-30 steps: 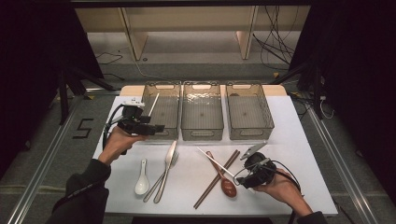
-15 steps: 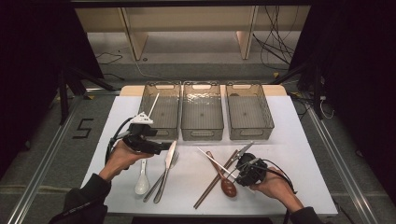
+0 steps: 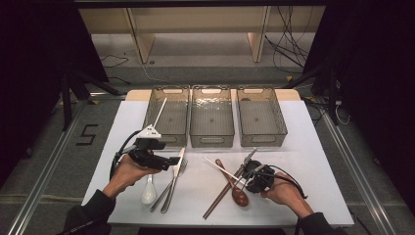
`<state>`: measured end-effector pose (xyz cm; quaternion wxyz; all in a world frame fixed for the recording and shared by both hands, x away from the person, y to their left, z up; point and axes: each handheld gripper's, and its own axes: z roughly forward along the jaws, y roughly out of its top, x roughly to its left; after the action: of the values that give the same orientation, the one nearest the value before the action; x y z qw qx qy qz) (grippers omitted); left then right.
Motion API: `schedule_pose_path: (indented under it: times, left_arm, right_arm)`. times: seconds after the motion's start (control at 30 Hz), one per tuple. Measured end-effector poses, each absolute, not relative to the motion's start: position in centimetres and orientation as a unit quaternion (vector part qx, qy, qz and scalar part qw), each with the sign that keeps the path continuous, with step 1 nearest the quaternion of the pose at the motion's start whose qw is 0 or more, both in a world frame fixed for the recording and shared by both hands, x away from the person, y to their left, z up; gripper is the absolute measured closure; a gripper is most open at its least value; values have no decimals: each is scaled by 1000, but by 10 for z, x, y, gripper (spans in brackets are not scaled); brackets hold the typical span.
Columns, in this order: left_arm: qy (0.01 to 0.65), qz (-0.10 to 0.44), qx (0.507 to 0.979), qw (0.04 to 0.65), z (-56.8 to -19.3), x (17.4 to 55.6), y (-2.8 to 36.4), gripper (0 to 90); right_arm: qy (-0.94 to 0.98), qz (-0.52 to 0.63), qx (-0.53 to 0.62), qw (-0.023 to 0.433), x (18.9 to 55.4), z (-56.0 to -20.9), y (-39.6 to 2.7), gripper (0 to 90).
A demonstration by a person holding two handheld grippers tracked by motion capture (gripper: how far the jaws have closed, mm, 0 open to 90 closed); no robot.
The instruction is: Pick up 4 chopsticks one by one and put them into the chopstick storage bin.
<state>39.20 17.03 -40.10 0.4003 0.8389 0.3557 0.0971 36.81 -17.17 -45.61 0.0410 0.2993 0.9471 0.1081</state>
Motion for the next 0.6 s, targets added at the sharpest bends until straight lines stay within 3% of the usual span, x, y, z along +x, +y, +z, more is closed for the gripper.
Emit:
schedule_pose_path:
  times: [0.6]
  left_arm:
    - [266,71,870,408,-398,380,134,191]
  right_arm:
    - [950,166,254,68,359,-420,-168,850]
